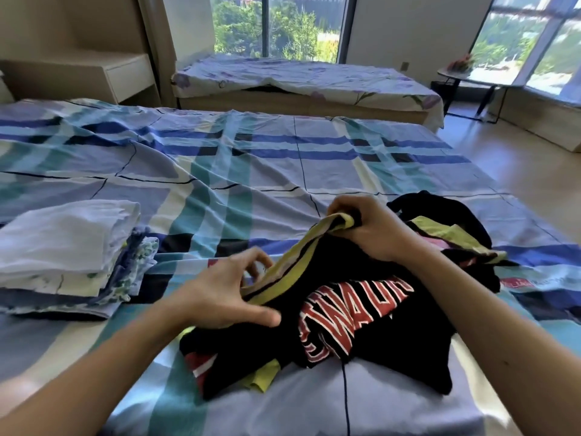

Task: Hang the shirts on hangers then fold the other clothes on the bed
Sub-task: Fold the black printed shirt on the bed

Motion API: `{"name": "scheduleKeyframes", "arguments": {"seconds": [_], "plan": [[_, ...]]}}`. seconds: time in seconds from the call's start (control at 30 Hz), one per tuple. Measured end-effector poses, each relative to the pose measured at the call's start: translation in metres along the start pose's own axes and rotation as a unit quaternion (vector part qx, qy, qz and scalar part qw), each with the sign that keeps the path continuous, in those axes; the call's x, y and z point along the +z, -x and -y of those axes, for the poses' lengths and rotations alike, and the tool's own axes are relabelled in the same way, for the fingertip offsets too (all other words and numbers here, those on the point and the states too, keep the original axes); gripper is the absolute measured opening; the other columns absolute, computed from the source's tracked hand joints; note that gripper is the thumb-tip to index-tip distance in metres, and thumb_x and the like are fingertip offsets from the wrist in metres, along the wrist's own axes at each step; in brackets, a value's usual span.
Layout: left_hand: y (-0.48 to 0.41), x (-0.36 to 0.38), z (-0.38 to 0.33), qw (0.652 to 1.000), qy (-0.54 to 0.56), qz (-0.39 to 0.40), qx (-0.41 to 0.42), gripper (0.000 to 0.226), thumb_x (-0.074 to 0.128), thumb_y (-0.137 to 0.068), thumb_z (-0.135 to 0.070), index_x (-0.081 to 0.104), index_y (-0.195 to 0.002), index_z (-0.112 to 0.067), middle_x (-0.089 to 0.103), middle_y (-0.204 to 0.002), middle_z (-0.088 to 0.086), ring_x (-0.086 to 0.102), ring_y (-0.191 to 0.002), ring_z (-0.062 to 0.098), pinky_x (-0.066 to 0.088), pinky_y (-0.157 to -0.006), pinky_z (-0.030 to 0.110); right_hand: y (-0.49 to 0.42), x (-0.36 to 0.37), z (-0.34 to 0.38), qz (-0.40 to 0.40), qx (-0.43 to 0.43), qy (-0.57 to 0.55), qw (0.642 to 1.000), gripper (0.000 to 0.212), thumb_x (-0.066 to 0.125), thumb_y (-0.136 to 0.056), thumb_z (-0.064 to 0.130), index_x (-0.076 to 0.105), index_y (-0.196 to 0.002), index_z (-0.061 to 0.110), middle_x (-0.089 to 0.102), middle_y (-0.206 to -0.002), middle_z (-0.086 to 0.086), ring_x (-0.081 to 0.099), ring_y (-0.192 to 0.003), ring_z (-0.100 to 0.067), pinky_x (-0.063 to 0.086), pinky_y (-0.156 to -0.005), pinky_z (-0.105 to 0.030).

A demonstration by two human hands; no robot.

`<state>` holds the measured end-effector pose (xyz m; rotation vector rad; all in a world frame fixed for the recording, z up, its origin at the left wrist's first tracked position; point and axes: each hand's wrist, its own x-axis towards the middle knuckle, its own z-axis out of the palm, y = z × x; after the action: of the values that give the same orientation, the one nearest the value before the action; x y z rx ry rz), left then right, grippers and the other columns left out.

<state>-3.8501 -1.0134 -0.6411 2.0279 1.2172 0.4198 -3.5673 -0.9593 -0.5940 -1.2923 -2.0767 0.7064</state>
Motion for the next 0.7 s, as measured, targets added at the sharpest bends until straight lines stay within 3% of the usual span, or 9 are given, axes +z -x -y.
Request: {"name": "scheduleKeyframes", "arguments": {"seconds": [0.03,0.13,0.23,0.3,0.37,0.43,0.5,0.63,0.7], "plan": [[0.001,0.006,0.007,1.000,-0.016,-0.002,-0.013,0.060,0.088,-0.061,-0.053,0.058,-0.111,-0.037,0.066,-0.103,-0.016,0.064,-0.095,0.001,0.053,-0.085,0.028,-0.001,-0.006,0.001,-0.034,0.000,-0.017,0.999,0.020,0.075,-0.082,0.001,0.067,-0.087,0.018,0.070,-0.081,-0.002,0.063,-0.075,-0.009,0.048,-0.073,-0.027],[-0.008,0.018,0.021,0.997,-0.016,-0.079,0.001,0.014,0.079,-0.077,-0.023,0.069,-0.086,-0.028,0.067,-0.074,-0.020,0.062,-0.070,-0.005,0.051,-0.070,0.022,-0.006,-0.024,0.002,-0.106,0.020,-0.052,0.993,0.016,0.072,-0.083,-0.002,0.067,-0.089,0.012,0.071,-0.080,-0.006,0.063,-0.071,-0.010,0.048,-0.068,-0.021],[-0.023,0.000,0.025,0.973,0.126,-0.193,-0.031,0.019,0.072,-0.087,-0.011,0.072,-0.078,-0.029,0.068,-0.070,-0.020,0.060,-0.068,-0.005,0.047,-0.070,0.020,-0.010,-0.049,0.003,-0.144,0.025,-0.010,0.989,0.011,0.073,-0.084,0.000,0.065,-0.086,0.008,0.069,-0.076,-0.005,0.059,-0.065,-0.007,0.044,-0.064,-0.021],[-0.035,-0.024,0.019,0.938,0.249,-0.237,-0.052,0.020,0.067,-0.092,-0.003,0.075,-0.091,-0.022,0.076,-0.084,-0.007,0.066,-0.083,0.013,0.049,-0.078,0.029,-0.013,-0.071,-0.001,-0.170,0.036,0.052,0.983,0.009,0.074,-0.085,0.007,0.066,-0.085,0.011,0.070,-0.077,-0.004,0.059,-0.067,-0.006,0.043,-0.065,-0.020],[-0.048,-0.053,0.002,0.926,0.279,-0.253,-0.036,0.015,0.062,-0.094,0.001,0.072,-0.093,-0.011,0.074,-0.079,-0.002,0.061,-0.080,0.023,0.047,-0.068,0.029,-0.017,-0.098,-0.006,-0.176,0.045,0.110,0.977,0.010,0.074,-0.087,0.020,0.065,-0.082,0.020,0.071,-0.079,-0.001,0.066,-0.076,-0.012,0.049,-0.072,-0.031],[-0.060,-0.082,-0.026,0.935,0.244,-0.257,-0.014,0.013,0.060,-0.095,0.001,0.069,-0.093,-0.007,0.072,-0.074,-0.001,0.059,-0.072,0.023,0.043,-0.064,0.029,-0.020,-0.122,-0.009,-0.170,0.049,0.160,0.971,0.015,0.070,-0.086,0.033,0.061,-0.078,0.024,0.068,-0.076,0.002,0.067,-0.080,-0.019,0.051,-0.075,-0.043],[-0.075,-0.111,-0.054,0.943,0.178,-0.280,0.010,0.014,0.058,-0.094,0.001,0.068,-0.091,-0.009,0.069,-0.074,0.005,0.058,-0.067,0.019,0.040,-0.063,0.030,-0.023,-0.148,-0.003,-0.183,0.069,0.205,0.959,0.026,0.068,-0.087,0.032,0.052,-0.070,0.023,0.061,-0.070,-0.001,0.064,-0.076,-0.025,0.051,-0.072,-0.046],[-0.091,-0.170,-0.117,0.934,0.009,-0.346,0.087,0.016,0.054,-0.079,-0.015,0.067,-0.087,-0.018,0.071,-0.083,0.006,0.061,-0.077,0.017,0.047,-0.070,0.036,-0.027,-0.213,0.030,-0.247,0.076,0.232,0.938,0.031,0.069,-0.083,0.011,0.049,-0.062,0.023,0.057,-0.064,-0.002,0.061,-0.069,-0.030,0.046,-0.063,-0.040],[-0.094,-0.200,-0.151,0.925,-0.044,-0.363,0.105,0.014,0.054,-0.080,-0.018,0.066,-0.088,-0.017,0.068,-0.086,0.004,0.063,-0.084,0.022,0.043,-0.072,0.035,-0.027,-0.250,0.052,-0.273,0.064,0.220,0.934,0.033,0.071,-0.082,0.008,0.050,-0.061,0.022,0.058,-0.064,-0.004,0.055,-0.060,-0.018,0.040,-0.059,-0.031]]}}
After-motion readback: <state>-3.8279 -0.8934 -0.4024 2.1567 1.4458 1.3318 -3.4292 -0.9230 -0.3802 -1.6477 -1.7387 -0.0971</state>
